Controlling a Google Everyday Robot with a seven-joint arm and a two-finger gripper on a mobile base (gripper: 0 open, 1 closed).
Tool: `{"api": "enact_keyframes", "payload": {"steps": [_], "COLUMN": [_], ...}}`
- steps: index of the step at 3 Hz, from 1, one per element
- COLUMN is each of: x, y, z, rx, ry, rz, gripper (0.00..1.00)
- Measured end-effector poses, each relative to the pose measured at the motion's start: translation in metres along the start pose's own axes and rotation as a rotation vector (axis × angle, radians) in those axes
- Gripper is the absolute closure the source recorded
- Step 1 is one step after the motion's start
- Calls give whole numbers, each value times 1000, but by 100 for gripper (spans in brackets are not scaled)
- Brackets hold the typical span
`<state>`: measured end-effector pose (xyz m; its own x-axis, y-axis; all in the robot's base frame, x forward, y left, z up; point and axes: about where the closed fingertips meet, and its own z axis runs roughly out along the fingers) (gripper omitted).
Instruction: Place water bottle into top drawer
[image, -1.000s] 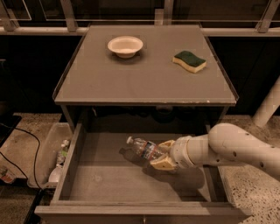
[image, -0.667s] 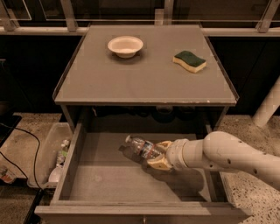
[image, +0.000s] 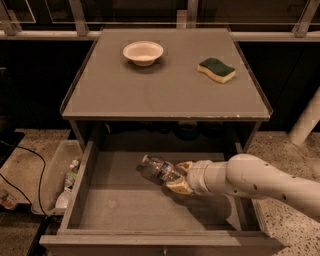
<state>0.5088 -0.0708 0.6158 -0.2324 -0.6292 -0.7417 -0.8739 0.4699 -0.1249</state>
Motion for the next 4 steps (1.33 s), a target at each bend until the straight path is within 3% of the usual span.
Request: {"api": "enact_keyframes", "payload": {"steps": [3, 4], "x": [0, 0], "y": [0, 0], "z": [0, 0], "rx": [0, 0], "ry": [0, 0], "rz": [0, 0], "gripper": [11, 0]}}
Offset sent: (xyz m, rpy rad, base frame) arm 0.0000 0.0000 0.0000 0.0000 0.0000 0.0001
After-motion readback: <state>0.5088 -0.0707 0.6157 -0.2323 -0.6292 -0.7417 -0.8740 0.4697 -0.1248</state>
